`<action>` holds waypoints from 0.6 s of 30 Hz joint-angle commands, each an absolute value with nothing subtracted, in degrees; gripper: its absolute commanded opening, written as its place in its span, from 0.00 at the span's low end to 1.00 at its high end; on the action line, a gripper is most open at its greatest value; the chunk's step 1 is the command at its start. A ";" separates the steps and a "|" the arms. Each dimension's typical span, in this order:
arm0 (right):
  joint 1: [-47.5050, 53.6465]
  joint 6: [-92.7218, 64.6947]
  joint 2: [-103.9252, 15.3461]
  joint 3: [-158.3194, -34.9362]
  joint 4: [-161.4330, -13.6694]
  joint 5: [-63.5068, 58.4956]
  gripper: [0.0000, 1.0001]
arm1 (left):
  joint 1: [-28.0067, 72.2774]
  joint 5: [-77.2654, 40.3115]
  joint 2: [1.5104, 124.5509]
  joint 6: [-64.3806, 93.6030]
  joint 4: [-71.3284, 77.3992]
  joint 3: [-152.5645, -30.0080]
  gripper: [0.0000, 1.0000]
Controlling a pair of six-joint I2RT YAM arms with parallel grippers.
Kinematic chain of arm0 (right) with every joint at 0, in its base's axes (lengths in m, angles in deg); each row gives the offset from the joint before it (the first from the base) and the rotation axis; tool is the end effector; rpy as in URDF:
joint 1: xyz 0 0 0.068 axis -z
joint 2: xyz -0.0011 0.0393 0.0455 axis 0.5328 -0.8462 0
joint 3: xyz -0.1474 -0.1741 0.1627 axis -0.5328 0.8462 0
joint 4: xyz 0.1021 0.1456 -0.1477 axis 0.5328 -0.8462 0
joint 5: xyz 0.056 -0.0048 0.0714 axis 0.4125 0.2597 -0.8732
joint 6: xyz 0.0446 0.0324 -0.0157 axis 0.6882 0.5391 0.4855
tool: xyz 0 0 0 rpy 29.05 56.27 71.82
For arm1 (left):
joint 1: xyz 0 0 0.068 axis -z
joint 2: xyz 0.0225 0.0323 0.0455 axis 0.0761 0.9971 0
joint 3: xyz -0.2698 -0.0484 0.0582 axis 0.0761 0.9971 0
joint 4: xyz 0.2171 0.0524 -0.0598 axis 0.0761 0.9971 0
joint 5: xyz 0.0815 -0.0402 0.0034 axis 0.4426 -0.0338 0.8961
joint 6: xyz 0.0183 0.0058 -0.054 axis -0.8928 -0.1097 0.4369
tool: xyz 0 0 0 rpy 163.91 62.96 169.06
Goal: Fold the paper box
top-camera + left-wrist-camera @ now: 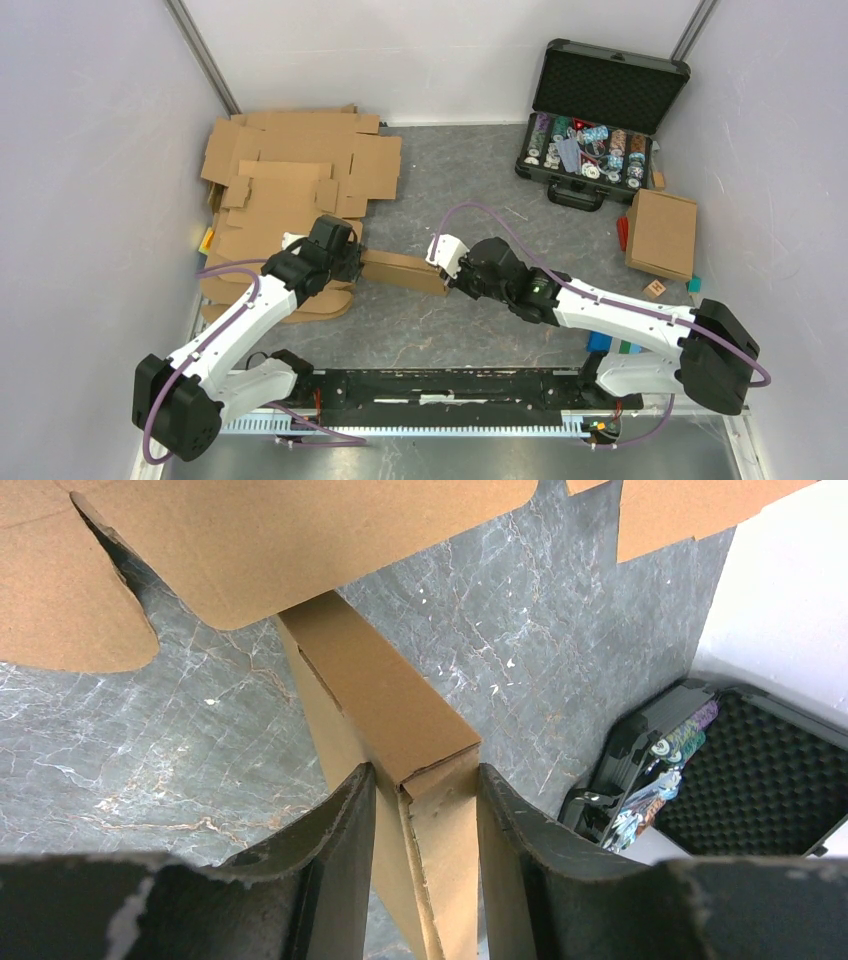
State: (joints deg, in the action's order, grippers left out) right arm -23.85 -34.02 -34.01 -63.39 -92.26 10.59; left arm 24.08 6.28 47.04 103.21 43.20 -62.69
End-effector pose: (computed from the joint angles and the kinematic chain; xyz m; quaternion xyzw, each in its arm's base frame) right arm 0.1379 0.1979 0.2583 -0.4819 0.7376 0.1331 0.4539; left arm 0.1541 -0.0704 0.2558 -0.5873 0.7365 -0.2171 0.2558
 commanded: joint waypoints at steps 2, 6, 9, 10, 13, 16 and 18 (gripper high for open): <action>-24.40 -33.21 -32.71 -65.91 -89.97 12.81 0.24 | 23.77 7.28 47.74 104.52 46.27 -63.87 0.29; -24.40 -31.68 -32.06 -66.04 -89.42 13.14 0.19 | 23.76 6.97 47.76 104.54 46.27 -63.85 0.29; -24.40 -29.80 -32.25 -66.42 -89.17 12.18 0.14 | 23.81 6.43 48.01 104.71 46.27 -63.94 0.28; -24.39 -29.04 -32.37 -66.68 -89.21 12.00 0.13 | 23.84 6.31 48.18 104.72 46.27 -63.94 0.28; -24.43 -26.57 -32.88 -67.33 -88.90 11.14 0.12 | 23.78 5.98 48.14 105.48 46.26 -63.40 0.27; -24.40 -24.44 -33.41 -67.92 -88.33 9.92 0.13 | 23.78 5.69 47.90 106.18 46.27 -63.06 0.26; -24.39 -23.15 -33.53 -68.35 -88.19 9.99 0.13 | 23.77 5.76 47.87 106.04 46.27 -63.06 0.25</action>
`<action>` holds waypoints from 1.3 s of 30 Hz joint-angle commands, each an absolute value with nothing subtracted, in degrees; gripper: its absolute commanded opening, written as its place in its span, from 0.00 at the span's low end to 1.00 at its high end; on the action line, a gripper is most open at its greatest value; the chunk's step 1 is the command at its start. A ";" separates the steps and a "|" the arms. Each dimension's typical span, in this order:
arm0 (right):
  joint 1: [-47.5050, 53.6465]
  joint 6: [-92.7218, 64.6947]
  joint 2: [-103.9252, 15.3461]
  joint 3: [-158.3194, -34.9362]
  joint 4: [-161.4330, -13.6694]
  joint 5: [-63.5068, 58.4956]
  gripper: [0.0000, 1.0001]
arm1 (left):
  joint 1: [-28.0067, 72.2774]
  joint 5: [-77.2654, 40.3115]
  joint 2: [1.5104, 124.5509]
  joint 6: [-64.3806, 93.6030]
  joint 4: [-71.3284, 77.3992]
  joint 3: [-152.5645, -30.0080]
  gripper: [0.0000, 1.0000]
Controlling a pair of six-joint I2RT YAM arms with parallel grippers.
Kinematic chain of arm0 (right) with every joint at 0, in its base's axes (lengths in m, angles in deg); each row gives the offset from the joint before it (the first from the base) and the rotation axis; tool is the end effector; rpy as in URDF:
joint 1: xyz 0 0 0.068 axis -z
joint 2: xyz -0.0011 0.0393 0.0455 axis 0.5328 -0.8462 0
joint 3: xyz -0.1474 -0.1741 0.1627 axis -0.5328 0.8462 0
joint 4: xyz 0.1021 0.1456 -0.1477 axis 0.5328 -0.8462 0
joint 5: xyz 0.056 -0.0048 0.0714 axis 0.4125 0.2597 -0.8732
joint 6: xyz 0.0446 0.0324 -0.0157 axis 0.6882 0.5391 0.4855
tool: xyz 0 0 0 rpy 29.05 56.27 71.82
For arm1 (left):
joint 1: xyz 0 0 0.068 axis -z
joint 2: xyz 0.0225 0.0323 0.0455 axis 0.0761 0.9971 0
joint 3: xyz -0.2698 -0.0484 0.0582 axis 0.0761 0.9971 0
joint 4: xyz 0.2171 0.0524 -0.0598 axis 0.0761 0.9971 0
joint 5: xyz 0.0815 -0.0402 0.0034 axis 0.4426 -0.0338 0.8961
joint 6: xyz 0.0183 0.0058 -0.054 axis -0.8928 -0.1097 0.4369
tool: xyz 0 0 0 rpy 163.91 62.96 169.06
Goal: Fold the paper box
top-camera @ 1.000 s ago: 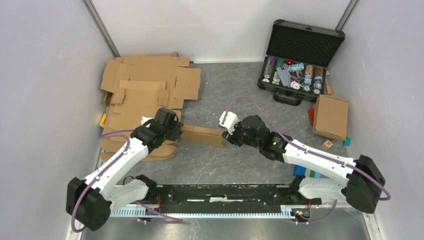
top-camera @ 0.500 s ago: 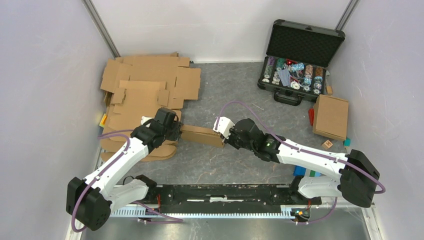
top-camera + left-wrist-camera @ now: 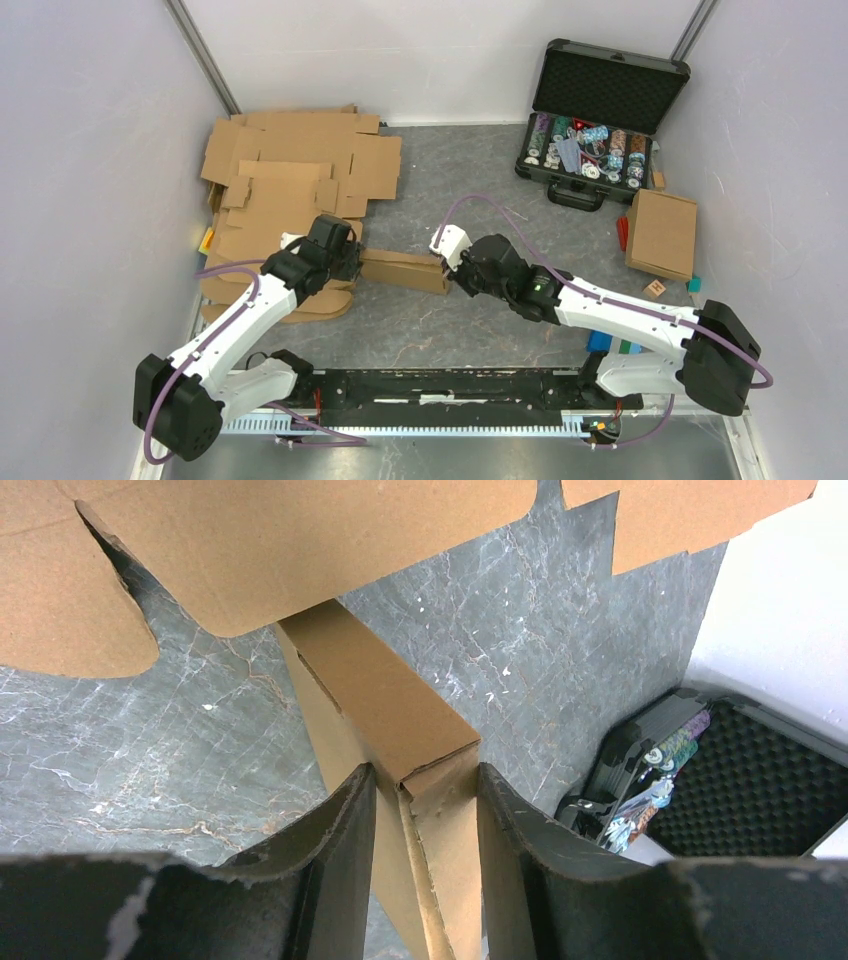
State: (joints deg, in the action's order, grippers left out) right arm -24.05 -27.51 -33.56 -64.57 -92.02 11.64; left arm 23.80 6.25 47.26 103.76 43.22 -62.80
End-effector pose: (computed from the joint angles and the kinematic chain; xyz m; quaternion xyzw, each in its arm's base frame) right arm 0.1385 0.1990 0.2669 -0.4319 0.7586 0.1584 0.4613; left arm 0.1550 -0.0700 0.2558 -0.5927 0.7327 -0.2169 0.2547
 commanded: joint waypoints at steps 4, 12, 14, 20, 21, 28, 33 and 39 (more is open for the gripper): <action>-24.40 -20.93 -33.83 -69.10 -88.34 10.50 0.13 | 23.77 5.86 47.75 105.82 46.27 -63.06 0.24; -24.41 -14.01 -35.16 -70.21 -88.68 11.79 0.13 | 23.89 5.17 48.16 106.30 46.18 -62.80 0.23; -24.45 -12.71 -35.13 -70.21 -88.37 11.99 0.13 | 23.89 5.21 48.10 106.30 46.18 -62.73 0.22; -24.40 -10.93 -34.59 -70.08 -88.45 14.11 0.20 | 23.86 5.73 48.02 106.43 46.18 -62.37 0.22; -24.40 -10.96 -34.58 -70.10 -88.51 14.31 0.27 | 23.93 5.79 48.02 106.62 46.18 -62.35 0.22; -24.35 -14.21 -34.95 -69.69 -89.79 15.84 0.34 | 23.88 5.52 47.56 106.92 44.52 -61.79 0.37; -24.31 -16.64 -34.89 -69.74 -90.51 15.86 0.38 | 23.91 6.03 46.90 106.05 44.43 -62.54 0.72; -24.21 -19.40 -34.25 -68.72 -91.27 17.42 0.37 | 23.87 7.42 44.15 103.75 45.81 -63.09 0.82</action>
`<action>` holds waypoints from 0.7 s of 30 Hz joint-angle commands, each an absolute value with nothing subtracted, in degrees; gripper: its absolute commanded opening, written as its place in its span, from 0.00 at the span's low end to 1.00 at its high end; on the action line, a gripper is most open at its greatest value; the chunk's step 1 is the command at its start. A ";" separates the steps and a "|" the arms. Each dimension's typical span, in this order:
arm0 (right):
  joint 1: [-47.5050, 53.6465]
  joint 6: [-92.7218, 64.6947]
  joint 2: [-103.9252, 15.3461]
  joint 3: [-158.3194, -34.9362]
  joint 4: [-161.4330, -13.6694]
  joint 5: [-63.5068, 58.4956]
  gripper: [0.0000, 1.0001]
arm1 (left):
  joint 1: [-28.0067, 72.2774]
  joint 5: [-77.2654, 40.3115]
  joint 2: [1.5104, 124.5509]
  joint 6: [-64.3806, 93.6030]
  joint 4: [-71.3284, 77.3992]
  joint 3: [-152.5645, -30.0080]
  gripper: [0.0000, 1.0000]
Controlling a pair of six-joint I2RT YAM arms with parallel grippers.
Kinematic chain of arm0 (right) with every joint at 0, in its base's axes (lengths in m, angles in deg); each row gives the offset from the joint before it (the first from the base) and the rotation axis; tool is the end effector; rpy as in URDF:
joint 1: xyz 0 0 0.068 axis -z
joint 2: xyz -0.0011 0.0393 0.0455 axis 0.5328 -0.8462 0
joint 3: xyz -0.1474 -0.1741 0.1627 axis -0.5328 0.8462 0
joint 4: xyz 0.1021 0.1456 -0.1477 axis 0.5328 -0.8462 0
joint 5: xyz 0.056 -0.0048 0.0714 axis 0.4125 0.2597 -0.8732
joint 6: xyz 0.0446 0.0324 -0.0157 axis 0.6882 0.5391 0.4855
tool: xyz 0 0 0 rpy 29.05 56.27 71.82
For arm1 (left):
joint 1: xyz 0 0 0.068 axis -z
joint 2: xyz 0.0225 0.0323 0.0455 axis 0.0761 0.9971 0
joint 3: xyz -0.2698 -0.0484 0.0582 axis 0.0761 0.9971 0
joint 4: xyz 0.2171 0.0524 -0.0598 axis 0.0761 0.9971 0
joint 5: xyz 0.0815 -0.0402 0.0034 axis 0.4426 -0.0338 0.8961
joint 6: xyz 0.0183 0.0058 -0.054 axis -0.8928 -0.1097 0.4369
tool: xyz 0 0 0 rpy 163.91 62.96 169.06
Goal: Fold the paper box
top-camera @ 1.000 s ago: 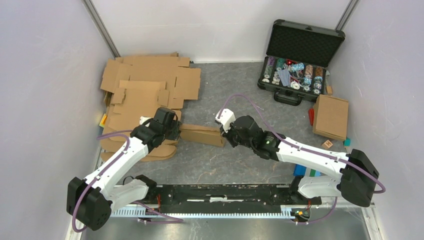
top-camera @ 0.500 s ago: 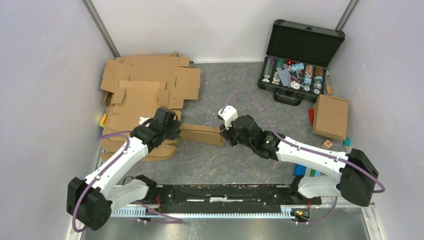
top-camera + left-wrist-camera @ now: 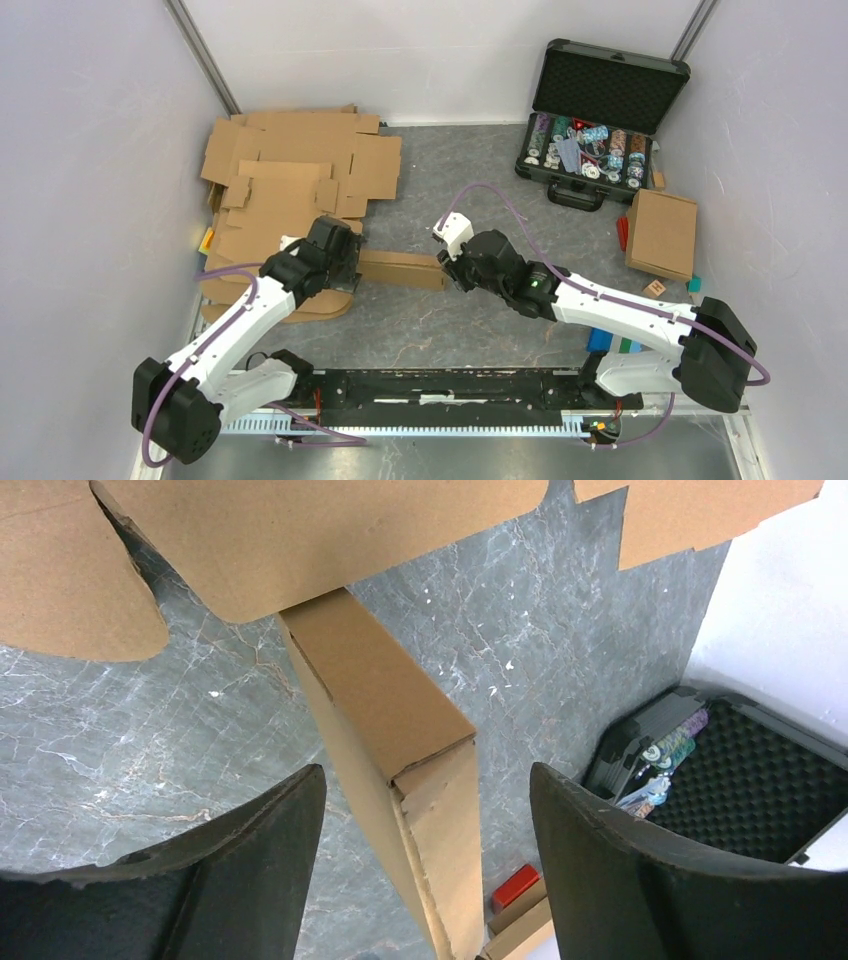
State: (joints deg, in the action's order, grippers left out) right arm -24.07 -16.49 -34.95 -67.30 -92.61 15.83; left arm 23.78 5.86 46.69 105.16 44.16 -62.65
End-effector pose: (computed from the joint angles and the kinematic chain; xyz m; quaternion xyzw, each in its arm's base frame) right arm 0.1451 0.2037 0.2756 -0.3384 0.7995 0.1770 0.4636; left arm 0.1522 -0.0687 0.2553 -0.6015 0.7277 -0.2175 0.2476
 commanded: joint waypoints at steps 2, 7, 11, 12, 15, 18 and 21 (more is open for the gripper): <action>-24.23 -20.33 -33.73 -67.75 -91.03 17.43 0.42 | 23.79 8.63 43.13 100.13 46.61 -63.85 0.84; -24.13 -23.04 -31.07 -65.45 -90.71 16.60 0.72 | 23.28 11.41 41.45 82.35 47.87 -67.31 0.88; -24.10 -24.43 -30.23 -65.46 -92.48 15.06 0.83 | 21.95 10.99 40.71 68.14 47.90 -68.75 0.90; -24.03 -24.52 -30.10 -65.47 -92.92 15.01 0.83 | 21.64 11.30 40.48 65.89 47.91 -68.79 0.91; -24.05 -24.61 -29.15 -64.43 -93.09 14.91 0.84 | 20.80 10.91 39.81 57.82 46.30 -68.60 0.92; -23.93 -24.61 -27.98 -63.50 -92.93 14.96 0.84 | 20.82 3.80 37.82 40.90 38.15 -67.06 0.93; -23.79 -24.58 -27.08 -63.44 -93.39 14.68 0.84 | 20.77 -5.33 34.99 31.41 31.43 -64.78 0.94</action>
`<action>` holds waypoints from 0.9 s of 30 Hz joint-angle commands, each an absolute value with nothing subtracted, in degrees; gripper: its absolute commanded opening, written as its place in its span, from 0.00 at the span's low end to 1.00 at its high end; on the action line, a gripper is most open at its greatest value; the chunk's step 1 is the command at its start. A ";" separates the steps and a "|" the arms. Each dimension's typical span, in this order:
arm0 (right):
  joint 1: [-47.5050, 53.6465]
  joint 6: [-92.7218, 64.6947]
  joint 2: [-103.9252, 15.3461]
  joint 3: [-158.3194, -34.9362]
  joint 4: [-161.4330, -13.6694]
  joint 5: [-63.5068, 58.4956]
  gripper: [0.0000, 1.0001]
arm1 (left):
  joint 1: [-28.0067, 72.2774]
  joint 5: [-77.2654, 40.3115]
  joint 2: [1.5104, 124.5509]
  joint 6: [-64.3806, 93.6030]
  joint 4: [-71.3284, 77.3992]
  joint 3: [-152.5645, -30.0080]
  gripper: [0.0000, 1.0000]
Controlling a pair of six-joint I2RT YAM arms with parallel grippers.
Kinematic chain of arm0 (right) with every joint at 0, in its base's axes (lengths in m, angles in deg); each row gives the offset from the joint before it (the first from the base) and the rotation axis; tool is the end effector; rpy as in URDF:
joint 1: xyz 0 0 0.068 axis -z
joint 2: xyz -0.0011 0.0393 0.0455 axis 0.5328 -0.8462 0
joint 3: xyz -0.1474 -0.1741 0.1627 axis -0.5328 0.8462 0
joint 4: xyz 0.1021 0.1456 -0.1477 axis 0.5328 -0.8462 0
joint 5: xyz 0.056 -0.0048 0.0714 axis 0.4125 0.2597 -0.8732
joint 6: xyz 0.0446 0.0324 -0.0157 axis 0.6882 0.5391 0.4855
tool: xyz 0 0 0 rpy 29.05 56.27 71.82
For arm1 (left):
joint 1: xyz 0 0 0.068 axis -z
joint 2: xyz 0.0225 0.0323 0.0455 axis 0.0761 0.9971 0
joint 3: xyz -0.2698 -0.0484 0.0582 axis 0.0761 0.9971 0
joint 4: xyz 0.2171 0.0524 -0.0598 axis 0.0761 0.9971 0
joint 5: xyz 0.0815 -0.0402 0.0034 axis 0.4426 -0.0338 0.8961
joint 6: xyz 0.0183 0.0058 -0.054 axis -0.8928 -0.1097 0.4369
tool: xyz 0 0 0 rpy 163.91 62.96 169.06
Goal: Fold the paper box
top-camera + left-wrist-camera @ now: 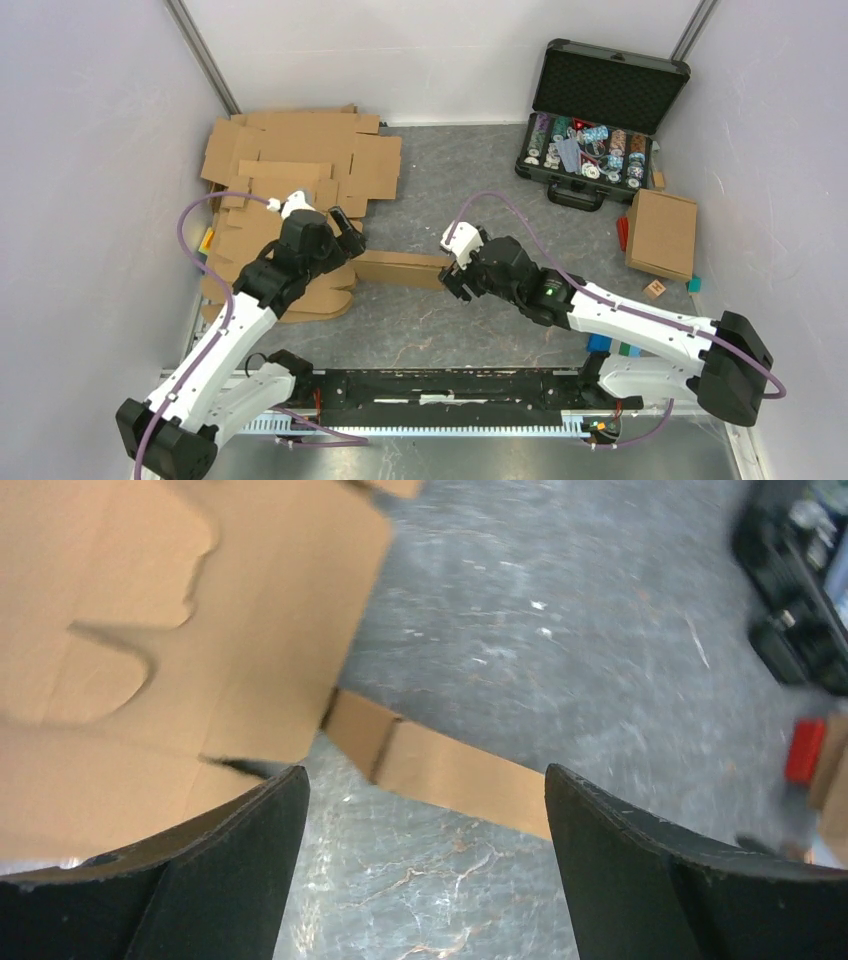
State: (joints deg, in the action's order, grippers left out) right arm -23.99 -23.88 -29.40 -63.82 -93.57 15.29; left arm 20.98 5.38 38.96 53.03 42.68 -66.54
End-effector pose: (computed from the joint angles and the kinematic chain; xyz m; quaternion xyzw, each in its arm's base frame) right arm 0.1327 0.1852 0.2760 -0.3878 0.7717 0.1543 0.4798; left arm 0.1412 -0.0548 0.2961 -0.2473 0.8704 -0.1510 0.3980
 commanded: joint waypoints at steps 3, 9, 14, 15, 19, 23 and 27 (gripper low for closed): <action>-23.70 -24.70 -26.19 -63.83 -94.34 14.42 0.84 | 20.82 -13.76 30.42 28.23 19.28 -58.15 0.96; -23.62 -23.74 -24.17 -66.32 -98.22 13.68 0.84 | 20.82 -10.41 27.51 24.56 13.57 -54.58 1.00; -23.61 -22.37 -19.60 -65.68 -99.22 13.73 0.84 | 20.78 -16.96 30.72 19.21 8.01 -53.34 1.00; -23.62 -21.90 -18.31 -65.15 -99.05 13.66 0.84 | 20.78 -19.83 31.23 16.11 7.52 -53.44 1.00; -23.62 -20.92 -14.78 -63.58 -98.21 12.08 0.84 | 20.90 -26.57 35.40 7.06 12.55 -59.38 1.00; -23.59 -20.92 -12.44 -63.29 -99.38 10.04 0.84 | 21.48 -37.60 43.20 -4.22 21.63 -68.56 1.00; -23.61 -21.20 -10.65 -62.92 -99.95 8.40 0.84 | 22.35 -38.38 48.17 -14.68 33.57 -76.51 1.00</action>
